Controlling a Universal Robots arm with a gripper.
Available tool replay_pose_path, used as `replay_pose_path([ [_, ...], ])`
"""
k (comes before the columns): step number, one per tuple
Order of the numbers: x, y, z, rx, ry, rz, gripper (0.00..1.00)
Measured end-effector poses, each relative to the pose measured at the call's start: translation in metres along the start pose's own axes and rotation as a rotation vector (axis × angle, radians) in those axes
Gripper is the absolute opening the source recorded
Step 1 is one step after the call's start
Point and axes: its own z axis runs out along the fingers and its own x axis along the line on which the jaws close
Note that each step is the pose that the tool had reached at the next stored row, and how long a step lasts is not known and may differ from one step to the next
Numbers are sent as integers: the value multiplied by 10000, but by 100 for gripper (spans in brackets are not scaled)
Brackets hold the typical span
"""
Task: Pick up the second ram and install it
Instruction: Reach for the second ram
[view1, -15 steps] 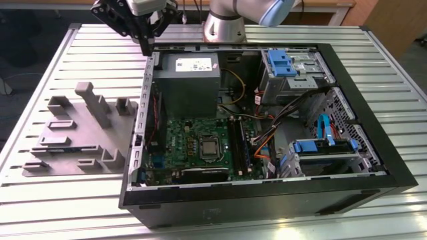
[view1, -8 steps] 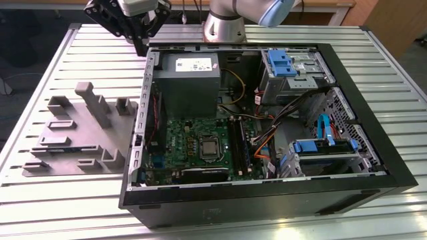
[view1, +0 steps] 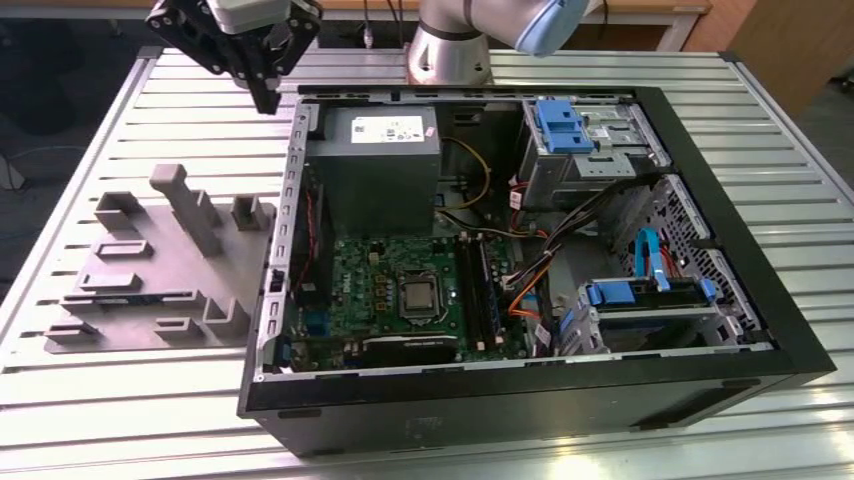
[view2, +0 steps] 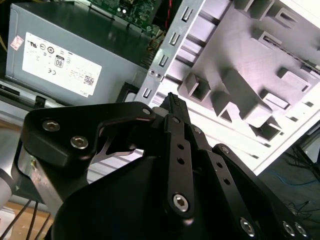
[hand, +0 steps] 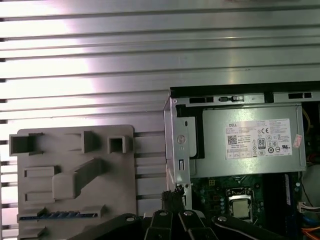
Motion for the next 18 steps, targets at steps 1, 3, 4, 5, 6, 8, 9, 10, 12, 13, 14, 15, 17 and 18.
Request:
replay_pose_path([
  [1,20,-2,0,-1,0,-1,11],
  [3,60,-7,1,-1,0,-1,11],
  [4,81,-10,1,-2,0,-1,11],
  [5,99,-13,3,-3,0,0,11],
  [6,118,-16,4,-3,0,0,11],
  [8,151,-25,9,-3,0,0,11],
  [9,166,-31,13,-2,1,0,11],
  [10,180,-38,18,-3,0,0,11],
  [12,210,-58,28,-3,0,1,11],
  [13,222,-69,35,-4,-1,-1,11],
  [14,235,-80,41,-3,0,-1,11],
  [15,248,-91,47,-4,0,-1,11],
  [17,273,-114,60,-2,1,0,11],
  [18,284,-126,68,-2,1,-1,11],
])
